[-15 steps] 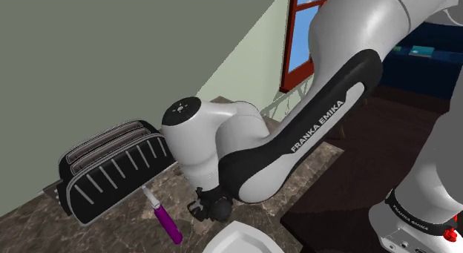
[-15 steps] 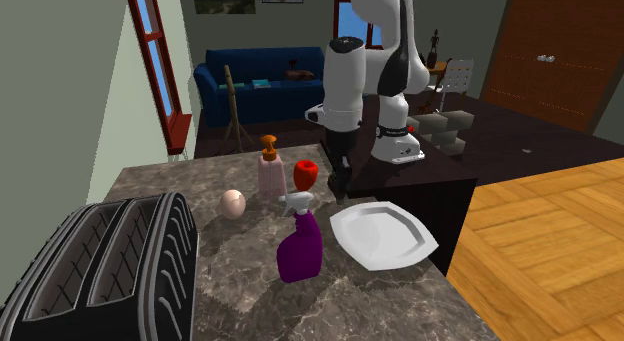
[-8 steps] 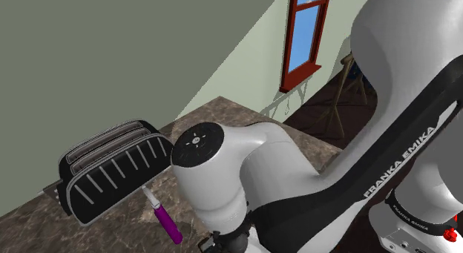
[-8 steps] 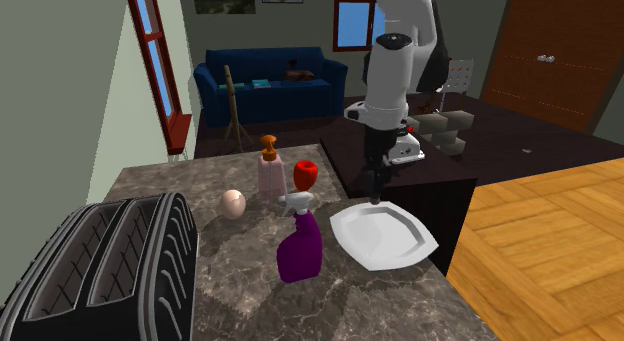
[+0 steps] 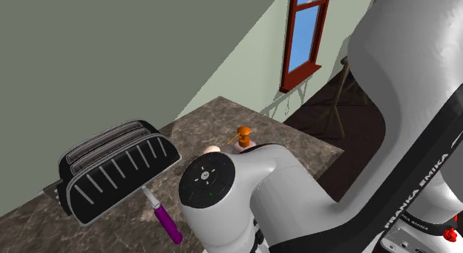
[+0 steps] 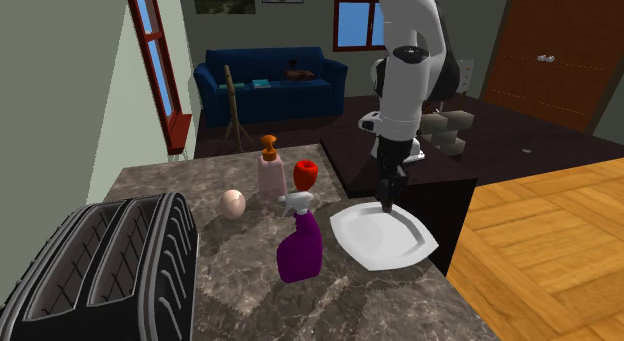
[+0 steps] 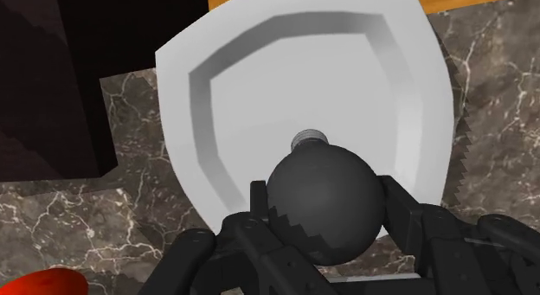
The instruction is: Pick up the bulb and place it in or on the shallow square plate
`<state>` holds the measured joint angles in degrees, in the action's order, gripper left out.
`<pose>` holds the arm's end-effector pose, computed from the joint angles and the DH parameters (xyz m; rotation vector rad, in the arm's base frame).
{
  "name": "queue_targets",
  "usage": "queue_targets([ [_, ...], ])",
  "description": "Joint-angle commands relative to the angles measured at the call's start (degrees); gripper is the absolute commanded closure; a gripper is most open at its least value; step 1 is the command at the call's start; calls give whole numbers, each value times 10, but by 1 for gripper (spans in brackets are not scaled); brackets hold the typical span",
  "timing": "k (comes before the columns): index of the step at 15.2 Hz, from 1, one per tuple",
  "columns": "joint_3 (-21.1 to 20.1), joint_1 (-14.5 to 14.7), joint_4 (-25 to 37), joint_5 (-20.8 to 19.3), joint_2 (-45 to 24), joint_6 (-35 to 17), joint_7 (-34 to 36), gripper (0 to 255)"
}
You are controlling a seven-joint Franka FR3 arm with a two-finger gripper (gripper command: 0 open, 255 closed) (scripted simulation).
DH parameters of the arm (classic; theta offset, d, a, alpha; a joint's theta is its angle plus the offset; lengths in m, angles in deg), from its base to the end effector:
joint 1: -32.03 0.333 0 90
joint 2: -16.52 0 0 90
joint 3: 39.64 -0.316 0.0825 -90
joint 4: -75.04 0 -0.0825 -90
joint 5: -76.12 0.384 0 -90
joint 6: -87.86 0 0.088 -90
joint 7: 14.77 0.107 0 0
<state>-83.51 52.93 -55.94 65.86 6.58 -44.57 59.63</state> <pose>0.2220 0.4659 0.2898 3.0522 -0.0649 -0.0405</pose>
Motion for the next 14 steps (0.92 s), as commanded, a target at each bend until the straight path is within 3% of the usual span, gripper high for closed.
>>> queue_targets([
  [1,6,5,-2,-18,-17,-14,12,255],
  [12,53,41,-6,-106,-100,-78,74,255],
  [14,53,41,-6,-106,-100,-78,74,255],
])
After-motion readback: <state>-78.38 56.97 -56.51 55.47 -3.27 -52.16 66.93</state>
